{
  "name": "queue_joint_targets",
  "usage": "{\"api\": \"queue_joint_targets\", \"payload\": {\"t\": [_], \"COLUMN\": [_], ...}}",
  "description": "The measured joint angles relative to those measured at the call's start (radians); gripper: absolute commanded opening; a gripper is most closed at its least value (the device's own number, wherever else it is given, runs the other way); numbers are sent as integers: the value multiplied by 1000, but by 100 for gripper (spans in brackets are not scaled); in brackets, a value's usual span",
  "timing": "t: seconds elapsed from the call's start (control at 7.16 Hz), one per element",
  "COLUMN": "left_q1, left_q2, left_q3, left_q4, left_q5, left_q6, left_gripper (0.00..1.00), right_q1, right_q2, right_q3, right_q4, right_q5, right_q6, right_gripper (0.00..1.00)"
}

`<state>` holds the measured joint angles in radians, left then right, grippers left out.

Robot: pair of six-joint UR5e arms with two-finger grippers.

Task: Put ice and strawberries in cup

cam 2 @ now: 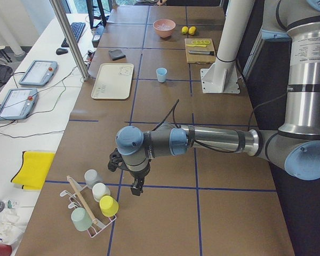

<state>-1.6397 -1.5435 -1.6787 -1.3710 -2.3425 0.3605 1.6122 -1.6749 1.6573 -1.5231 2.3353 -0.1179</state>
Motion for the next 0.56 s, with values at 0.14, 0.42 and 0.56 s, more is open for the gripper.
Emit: {"api": "queue_joint_targets", "payload": {"t": [0.14,0.42,0.56], "left_q1": [0,0,0], "left_q2": [3,7,9], "left_q3": [-5,-8,-8], "left_q4": [-5,-6,-5], "left_q5": [14,47,53], "left_q6": [-1,0,1], "left_gripper": [100,100,100], "right_q1": [0,0,0], "right_q2": [-1,-6,-6], "right_q3": [1,6,12], "right_q4": [0,0,0], "right_q5": [0,0,-1], "right_q6": [1,3,23], "right_gripper": [99,99,99]}}
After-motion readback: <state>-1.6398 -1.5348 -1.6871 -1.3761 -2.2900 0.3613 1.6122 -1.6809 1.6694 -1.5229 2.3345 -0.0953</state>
